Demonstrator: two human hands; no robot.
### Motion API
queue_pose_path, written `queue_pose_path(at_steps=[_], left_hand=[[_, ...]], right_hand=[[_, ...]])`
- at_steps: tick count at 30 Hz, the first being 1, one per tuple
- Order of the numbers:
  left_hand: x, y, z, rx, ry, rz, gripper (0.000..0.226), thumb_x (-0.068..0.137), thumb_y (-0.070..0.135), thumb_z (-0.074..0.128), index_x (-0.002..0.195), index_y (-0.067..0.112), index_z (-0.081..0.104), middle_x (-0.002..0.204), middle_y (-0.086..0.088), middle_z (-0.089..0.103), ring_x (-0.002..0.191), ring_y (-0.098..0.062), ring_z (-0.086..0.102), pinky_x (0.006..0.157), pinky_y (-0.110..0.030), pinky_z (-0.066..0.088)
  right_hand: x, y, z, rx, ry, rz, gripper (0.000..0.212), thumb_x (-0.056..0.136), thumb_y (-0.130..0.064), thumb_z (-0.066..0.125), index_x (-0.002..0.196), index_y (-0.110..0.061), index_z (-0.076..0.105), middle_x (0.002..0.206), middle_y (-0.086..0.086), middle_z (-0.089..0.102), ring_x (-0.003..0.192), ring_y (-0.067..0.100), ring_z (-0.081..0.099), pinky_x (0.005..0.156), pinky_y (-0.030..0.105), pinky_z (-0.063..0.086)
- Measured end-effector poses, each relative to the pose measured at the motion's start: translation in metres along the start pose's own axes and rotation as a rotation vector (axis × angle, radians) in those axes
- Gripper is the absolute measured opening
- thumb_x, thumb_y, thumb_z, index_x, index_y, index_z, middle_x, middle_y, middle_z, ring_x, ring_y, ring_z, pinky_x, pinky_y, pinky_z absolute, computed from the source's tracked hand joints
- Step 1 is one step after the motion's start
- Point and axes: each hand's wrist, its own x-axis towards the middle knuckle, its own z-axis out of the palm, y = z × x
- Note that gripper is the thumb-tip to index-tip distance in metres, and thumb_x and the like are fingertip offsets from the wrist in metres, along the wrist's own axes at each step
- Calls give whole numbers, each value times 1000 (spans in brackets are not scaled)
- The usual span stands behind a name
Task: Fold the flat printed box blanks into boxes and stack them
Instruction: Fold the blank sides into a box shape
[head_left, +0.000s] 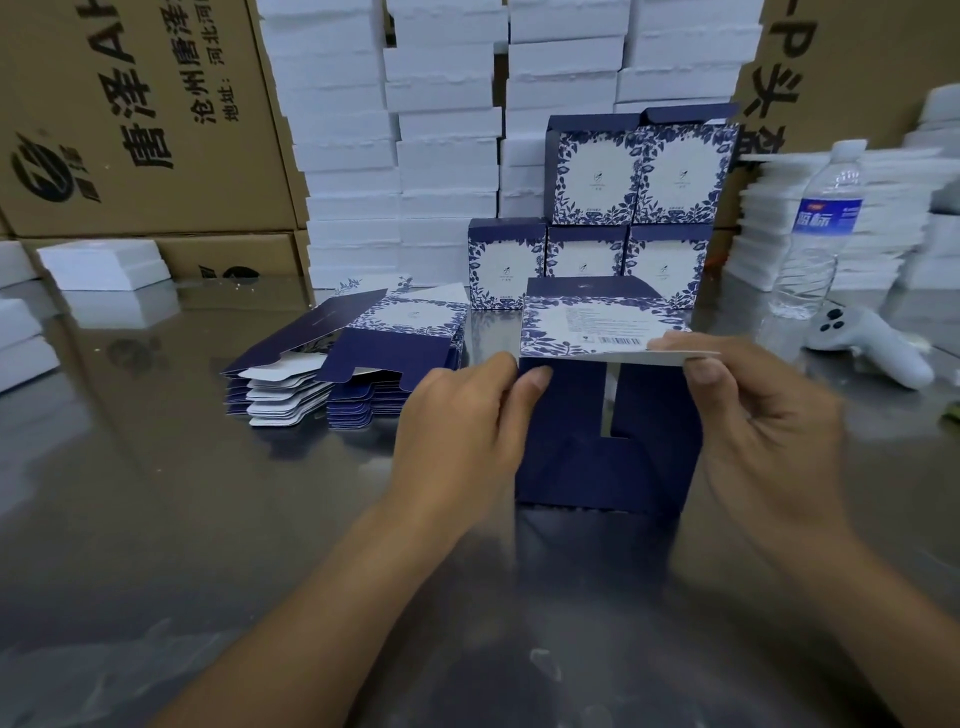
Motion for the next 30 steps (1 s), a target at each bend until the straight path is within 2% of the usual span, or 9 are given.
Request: queue_pose_path(at_steps=[3, 6, 10, 13, 17, 19, 22, 24, 30], left_hand=[[1, 0, -1, 14, 1, 18, 37, 94, 30, 47, 64, 17, 29, 50, 9, 20, 48, -33, 34, 55, -31, 14], [1, -2, 0, 22, 1, 38, 37, 93, 26, 49, 63, 17, 29, 49, 6, 24, 45, -33, 34, 50, -29, 12], [0, -4, 1, 36, 6, 23, 36, 92, 24, 50, 63, 17, 30, 49, 4, 28, 45, -32, 34, 53, -28, 18], [1, -5, 3, 14, 1, -1, 36, 92, 27, 49, 63, 17, 31, 49, 6, 25, 46, -33, 34, 53, -30, 19], [1, -8, 5, -78, -72, -50, 41, 94, 39, 50, 63, 16, 34, 46, 6, 28, 50, -28, 34, 50, -33, 22], [0, -11, 7, -72, -148, -71, 45, 93, 42, 52, 60, 21, 30, 47, 4, 32, 54, -27, 36, 52, -36, 24], [-1, -14, 9, -27, -232, -79, 49, 94, 43, 47, 57, 22, 24, 48, 2, 29, 61, -37, 43, 54, -38, 25], [-1, -14, 8, 11, -231, -64, 49, 96, 41, 46, 57, 22, 22, 48, 2, 27, 61, -40, 43, 54, -39, 25], [-2, -13, 8, 7, -226, -59, 51, 95, 38, 49, 55, 23, 21, 46, 3, 24, 56, -39, 40, 52, -37, 22]], right_hand=[[-1, 1, -1, -17, 5, 23, 43, 87, -64, 41, 100, -29, 61, 97, -14, 64, 92, -12, 58, 83, 14, 45], [0, 1, -2, -32, -5, 16, 40, 86, -65, 41, 102, -33, 59, 100, -16, 62, 93, -16, 56, 83, 10, 43], [0, 0, -2, -14, -47, 17, 38, 87, -62, 42, 100, -32, 61, 102, -14, 64, 99, -3, 60, 90, 15, 45], [0, -1, -1, 10, -79, 21, 32, 87, -60, 44, 95, -35, 62, 100, -16, 65, 101, 0, 61, 92, 17, 44], [1, 0, -2, 20, -66, 30, 31, 87, -60, 45, 95, -35, 62, 99, -16, 66, 99, -5, 60, 89, 18, 45], [1, 0, -3, 19, -56, 36, 30, 86, -60, 46, 95, -36, 62, 99, -17, 65, 98, -9, 59, 88, 16, 45], [2, 1, -2, 14, -58, 44, 19, 87, -49, 51, 94, -35, 62, 99, -17, 65, 99, -4, 60, 90, 19, 46], [2, 0, -2, -2, -67, 46, 17, 87, -43, 49, 93, -34, 62, 99, -17, 65, 101, 0, 60, 91, 20, 45], [3, -2, -2, -3, -75, 52, 15, 86, -43, 48, 93, -39, 60, 99, -19, 64, 100, -3, 59, 91, 18, 45]])
